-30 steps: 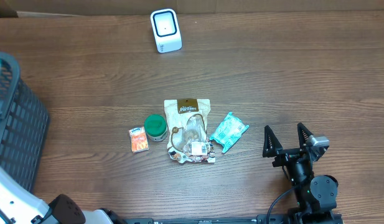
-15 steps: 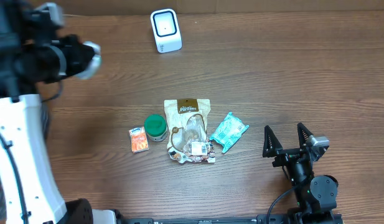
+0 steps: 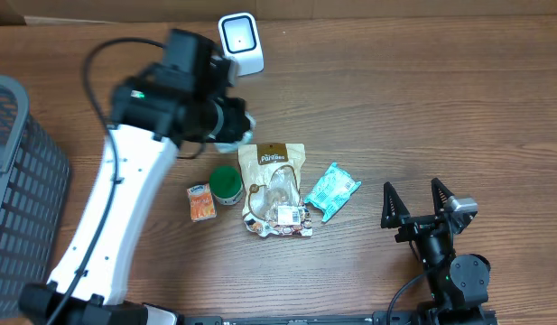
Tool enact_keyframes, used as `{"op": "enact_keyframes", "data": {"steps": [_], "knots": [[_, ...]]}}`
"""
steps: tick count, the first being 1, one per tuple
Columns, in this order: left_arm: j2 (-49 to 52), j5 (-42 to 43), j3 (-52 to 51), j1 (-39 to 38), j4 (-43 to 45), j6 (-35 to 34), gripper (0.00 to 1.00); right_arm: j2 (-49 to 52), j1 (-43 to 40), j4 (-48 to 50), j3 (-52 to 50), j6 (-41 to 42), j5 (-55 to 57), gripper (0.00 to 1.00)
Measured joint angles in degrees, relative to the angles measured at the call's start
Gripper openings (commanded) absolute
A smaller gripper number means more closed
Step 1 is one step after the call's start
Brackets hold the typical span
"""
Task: Scan the item barcode
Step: 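Carry the Kleenex pack over the table and set it near the right gripper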
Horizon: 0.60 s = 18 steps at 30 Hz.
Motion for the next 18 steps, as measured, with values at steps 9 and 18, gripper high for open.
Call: {"op": "enact_keyframes", "data": {"steps": [9,18], "knots": [[0.11,-0.55,-12.81,-9.86,12.94,-3.78,0.05,0.0,0.0,0.02,0.0,0.0,-0.02,1.0],[0.11,-1.7,-25.03,-15.96,32.41,-8.63,0.04,-0.02,0.0,0.02,0.0,0.0,-0.04,1.0]]}}
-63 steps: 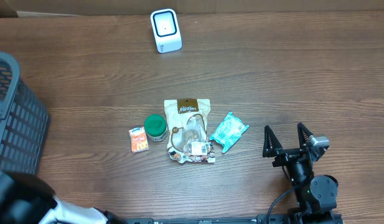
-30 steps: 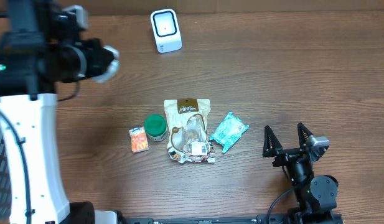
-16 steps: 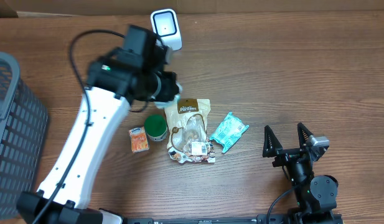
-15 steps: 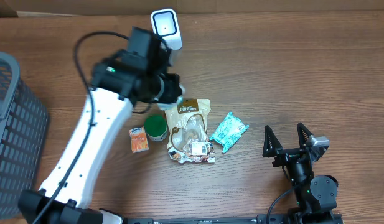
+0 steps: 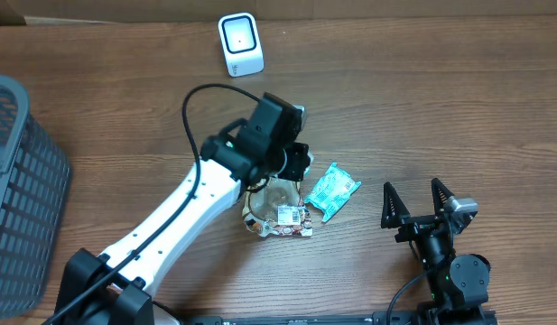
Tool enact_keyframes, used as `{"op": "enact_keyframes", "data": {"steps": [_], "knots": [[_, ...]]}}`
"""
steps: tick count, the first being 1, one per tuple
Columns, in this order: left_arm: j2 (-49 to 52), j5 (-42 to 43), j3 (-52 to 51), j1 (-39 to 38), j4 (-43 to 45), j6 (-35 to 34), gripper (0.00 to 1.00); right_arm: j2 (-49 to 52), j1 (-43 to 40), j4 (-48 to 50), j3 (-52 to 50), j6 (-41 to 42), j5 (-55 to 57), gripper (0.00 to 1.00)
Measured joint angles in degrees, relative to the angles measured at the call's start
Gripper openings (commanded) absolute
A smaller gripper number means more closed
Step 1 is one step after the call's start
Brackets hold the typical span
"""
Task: Scan the item barcode
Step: 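Carry the Kleenex pack over the table and set it near the right gripper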
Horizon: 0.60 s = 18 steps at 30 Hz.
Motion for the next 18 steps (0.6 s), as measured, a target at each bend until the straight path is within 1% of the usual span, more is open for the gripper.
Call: {"op": "enact_keyframes", "data": {"steps": [5,9,13,18], "knots": [[1.16,-0.22,-3.28,-2.36,9.97,-5.16,0.04,0.0,0.0,-0.02,0.0,0.0,0.0,1.0],[5.05,0.24,-3.52,-4.72,17.07,-9.99,0.04,0.0,0.0,0.0,0.0,-0.02,0.02,1.0],[9.16,2.56,-3.63,-6.88,23.15,-12.59,0.04,0.0,0.0,0.0,0.0,-0.02,0.02,1.0],[12.0,4.59,-3.63,-8.81,24.81,-15.43,0.05,0.0,0.0,-0.04,0.0,0.0,0.02,1.0]]}}
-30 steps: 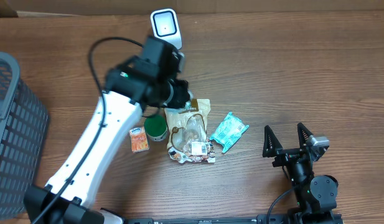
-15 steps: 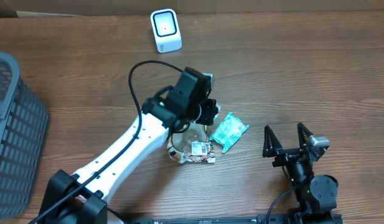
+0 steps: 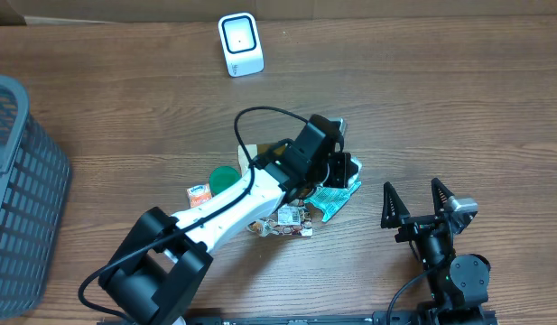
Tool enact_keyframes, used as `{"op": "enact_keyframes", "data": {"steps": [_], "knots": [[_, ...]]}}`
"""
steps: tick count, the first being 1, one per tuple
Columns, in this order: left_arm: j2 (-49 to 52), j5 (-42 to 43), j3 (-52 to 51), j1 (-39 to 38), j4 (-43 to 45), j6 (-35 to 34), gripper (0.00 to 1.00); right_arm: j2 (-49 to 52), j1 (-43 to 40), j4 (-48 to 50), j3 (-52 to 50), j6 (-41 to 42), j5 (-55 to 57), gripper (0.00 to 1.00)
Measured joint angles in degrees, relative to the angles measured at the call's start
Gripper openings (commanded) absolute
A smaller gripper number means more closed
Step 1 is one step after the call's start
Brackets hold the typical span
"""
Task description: Scan the item barcode
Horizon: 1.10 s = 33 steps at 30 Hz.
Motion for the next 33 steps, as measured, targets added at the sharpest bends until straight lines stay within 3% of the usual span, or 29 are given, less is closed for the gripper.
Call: {"op": "enact_keyframes", "data": {"steps": [3,5,7,14,18,28,33], "knots": [[0.15,0.63,-0.04,-0.37,0.15,-1.01,0.22,0.0,0.0,0.02,0.0,0.02,0.0,1.0],[0.15,1.09,-0.04,-0.35,0.92,-1.73,0.47,0.02,0.02,0.04,0.0,0.0,0.0,1.0],[0.15,1.62,-0.07,-0.35,1.92,-2.1,0.62,0.02,0.0,0.07,0.0,0.0,0.0,1.0],[0.15,4.57,-0.09,-0.35,4.11,-0.61,0.64,0.0,0.0,0.04,0.0,0.02,0.0,1.0],[0.11,5.31,1.16,0.37,0.42,2.75,0.66,0.0,0.0,0.04,0.0,-0.02,0.0,1.0],[-8.24,0.94,15.52,14.45,-30.51,13.49,0.67,0.0,0.0,0.04,0.0,0.0,0.0,1.0],[-14.49,-5.09,25.97,23.26,-46.12,19.78,0.8,0.02,0.0,0.07,0.0,-0.02,-0.02,1.0]]}}
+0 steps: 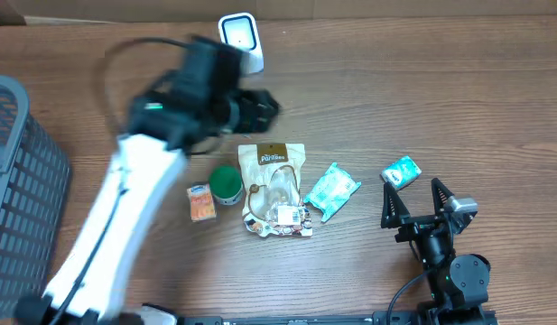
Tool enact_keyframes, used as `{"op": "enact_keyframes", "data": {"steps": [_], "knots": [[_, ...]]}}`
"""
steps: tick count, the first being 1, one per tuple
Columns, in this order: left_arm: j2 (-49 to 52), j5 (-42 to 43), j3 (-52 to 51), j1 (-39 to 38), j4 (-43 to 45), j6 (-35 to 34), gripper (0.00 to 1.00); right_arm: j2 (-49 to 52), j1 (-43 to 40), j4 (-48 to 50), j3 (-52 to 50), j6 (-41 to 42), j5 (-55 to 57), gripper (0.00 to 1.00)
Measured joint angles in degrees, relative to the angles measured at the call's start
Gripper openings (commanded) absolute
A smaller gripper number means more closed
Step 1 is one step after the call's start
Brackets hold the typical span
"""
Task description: Scan the item barcode
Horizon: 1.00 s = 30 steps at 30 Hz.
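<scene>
The white barcode scanner (241, 41) stands at the far edge of the table. My left gripper (263, 104) hovers just below it, blurred by motion, with nothing visible in its fingers. Below it lie a brown snack pouch (273, 185), a teal packet (332, 190), a green-lidded can (226, 183) and a small orange box (200, 201). A small teal packet (401, 170) lies alone to the right, just beyond the fingertips of my right gripper (421, 200), which stands open and holds nothing.
A grey mesh basket (21, 194) fills the left edge of the table. The left arm's white link (111, 230) runs diagonally across the near left part of the table.
My left gripper was low by the teal packet right of the pouch and is now up near the scanner. A small teal packet now lies on the table by the right gripper.
My left gripper was below the scanner with something pale in its fingers. Then it was over the pouch's top, then farther right beside the teal packet. Now it is back near the scanner, and a small teal packet lies at the right. The right arm stayed still.
</scene>
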Motion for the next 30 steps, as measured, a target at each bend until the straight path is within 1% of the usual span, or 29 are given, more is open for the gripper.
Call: {"op": "enact_keyframes", "data": {"steps": [2,5,6,13,17,23,30], "knots": [[-2.14,-2.71,4.0,3.63,-5.31,1.79,0.86,0.0,0.0,-0.04,0.0,0.04,0.02,1.0],[-4.72,-6.25,7.43,9.07,-10.62,3.82,0.98,0.0,0.0,-0.02,0.0,0.02,0.04,1.0],[-5.33,-7.08,7.85,10.67,-11.39,4.02,1.0,-0.02,0.0,0.0,0.0,0.02,0.02,1.0],[-6.6,-10.36,8.26,25.97,-16.02,6.88,1.0,0.0,0.0,-0.04,0.0,0.02,0.02,1.0],[-5.38,-11.13,8.26,32.81,-16.09,11.47,1.0,-0.02,0.0,-0.02,0.0,0.02,0.02,1.0],[-1.07,-11.3,8.26,37.35,-17.62,17.66,1.0,0.0,0.0,-0.04,0.0,0.02,0.02,1.0],[4.2,-11.32,8.26,39.28,-16.13,23.1,0.99,0.0,0.0,-0.02,0.0,0.04,0.02,1.0]]}}
